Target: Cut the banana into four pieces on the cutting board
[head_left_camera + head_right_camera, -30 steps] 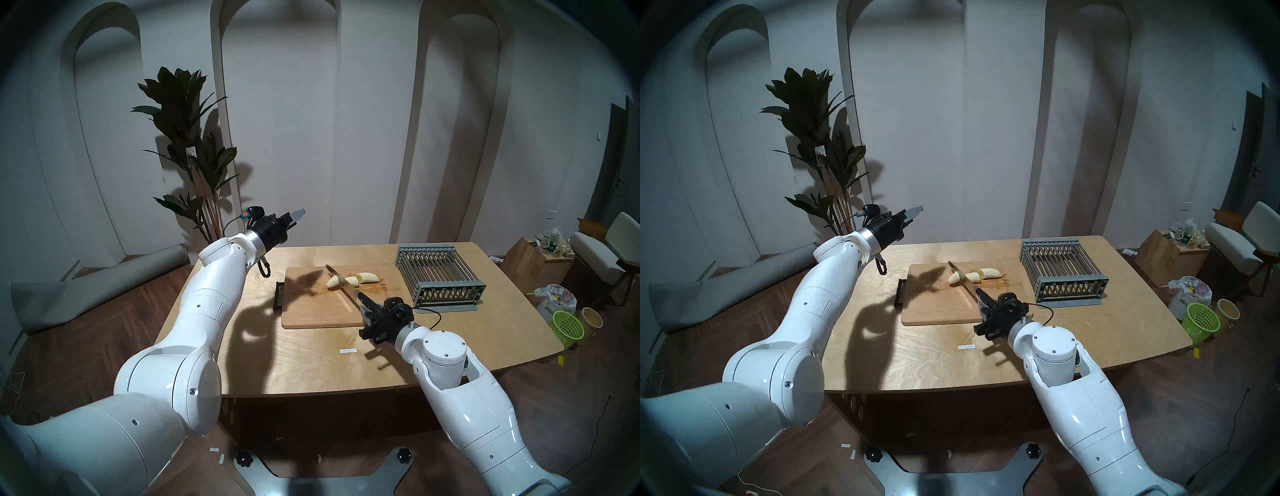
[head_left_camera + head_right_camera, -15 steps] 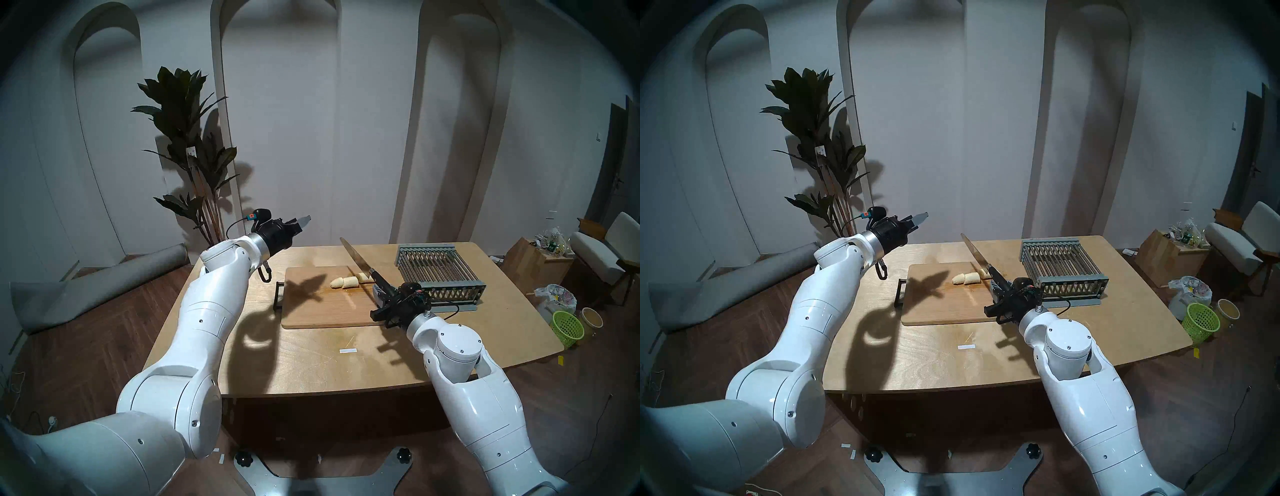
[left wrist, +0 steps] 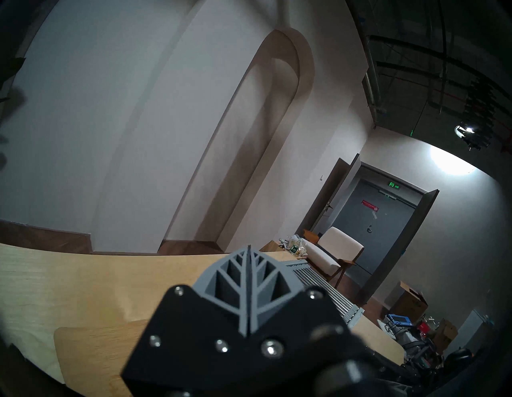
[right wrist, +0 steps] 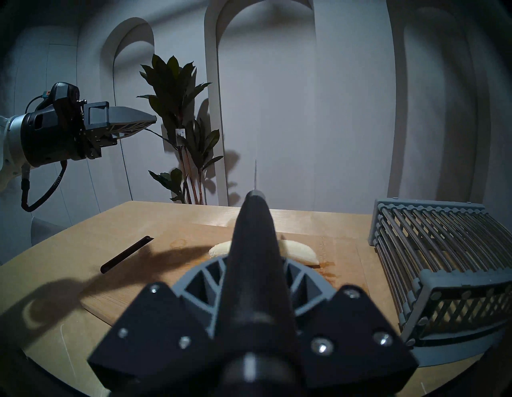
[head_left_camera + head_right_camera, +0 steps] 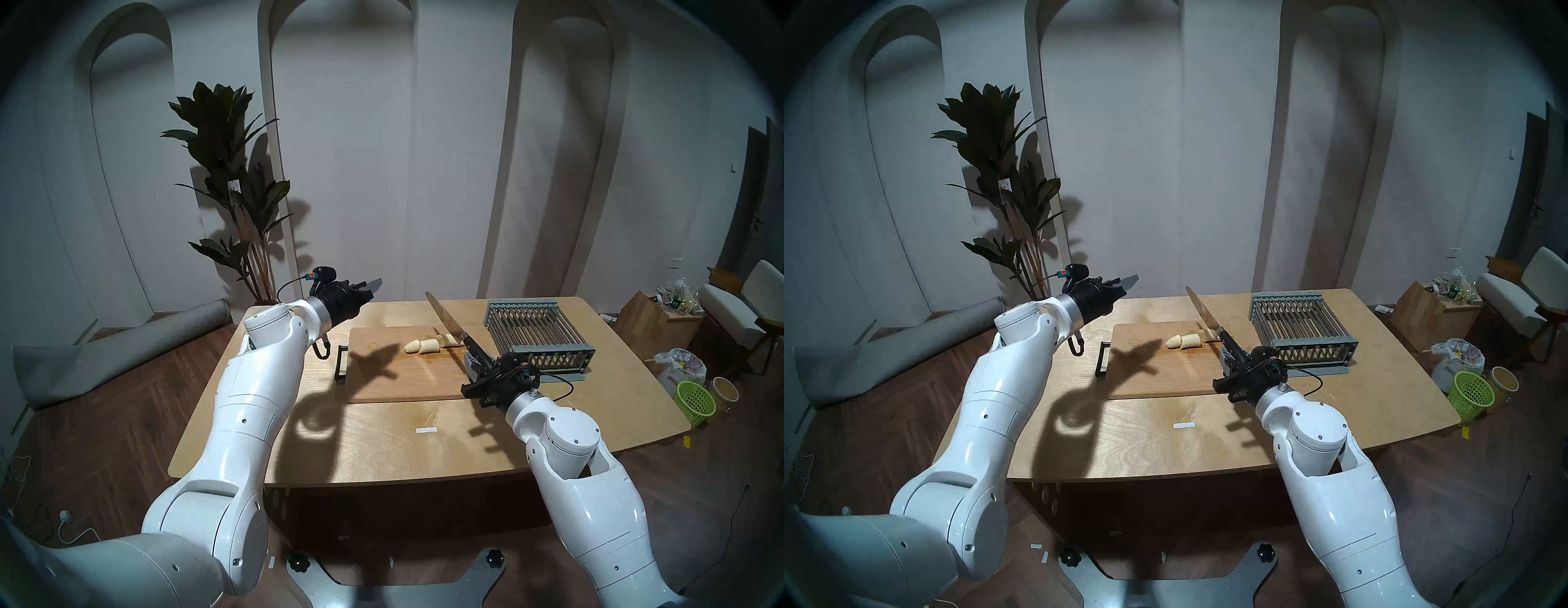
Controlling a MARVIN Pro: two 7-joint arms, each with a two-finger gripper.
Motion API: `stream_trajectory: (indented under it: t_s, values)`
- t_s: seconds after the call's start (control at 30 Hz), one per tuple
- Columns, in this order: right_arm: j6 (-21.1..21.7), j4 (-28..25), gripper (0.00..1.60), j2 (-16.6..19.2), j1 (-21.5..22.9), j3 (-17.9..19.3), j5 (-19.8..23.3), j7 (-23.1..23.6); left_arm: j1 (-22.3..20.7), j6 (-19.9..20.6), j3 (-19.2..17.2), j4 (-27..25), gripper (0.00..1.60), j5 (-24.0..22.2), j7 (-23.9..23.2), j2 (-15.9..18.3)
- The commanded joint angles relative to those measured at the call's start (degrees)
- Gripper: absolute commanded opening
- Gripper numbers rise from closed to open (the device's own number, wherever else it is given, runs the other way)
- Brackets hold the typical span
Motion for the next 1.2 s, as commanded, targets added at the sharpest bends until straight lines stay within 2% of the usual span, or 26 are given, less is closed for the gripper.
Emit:
stream_trajectory:
  t_s: [0.0, 0.1, 0.13, 0.27, 0.37, 0.63, 0.9, 1.17]
  values:
    - [-1.18, -2.54, 0.00, 0.30, 0.30, 0.59, 0.07, 0.28, 3.06, -5.58, 0.87, -6.45, 0.00, 4.37, 3.28, 1.42]
    - [-1.11, -3.08, 0.00, 0.52, -0.07, 0.90, 0.05, 0.38, 4.11, -6.62, -0.26, -7.02, 0.00, 4.81, 4.84, 1.45]
    - [-1.11, -3.34, 0.00, 0.80, -0.37, 1.27, -0.07, 0.34, 4.59, -8.50, -0.56, -7.41, 0.00, 5.98, 6.59, 1.67]
    - [-1.06, -3.24, 0.00, 1.24, -0.68, 2.07, -0.05, 0.28, 4.88, -9.65, -1.86, -7.25, 0.00, 6.51, 8.73, 1.65]
    - [-1.13, -3.07, 0.00, 1.53, -0.98, 2.61, 0.01, 0.29, 5.04, -10.16, -2.25, -6.90, 0.00, 6.48, 8.67, 1.87]
    - [-1.64, -0.41, 0.00, 1.73, -0.72, 3.21, 0.23, 0.48, 5.17, -9.61, -1.39, -7.15, 0.00, 5.98, 6.71, 1.40]
    - [-1.79, 4.42, 0.00, 1.99, 1.53, 3.37, 0.55, 1.05, 4.16, -9.07, 0.05, -7.92, 0.00, 6.12, 5.97, 1.05]
    - [-2.00, 7.67, 0.00, 2.29, 3.80, 3.30, 0.85, 2.02, 4.25, -8.07, 2.52, -9.78, 0.00, 4.71, 0.94, 1.49]
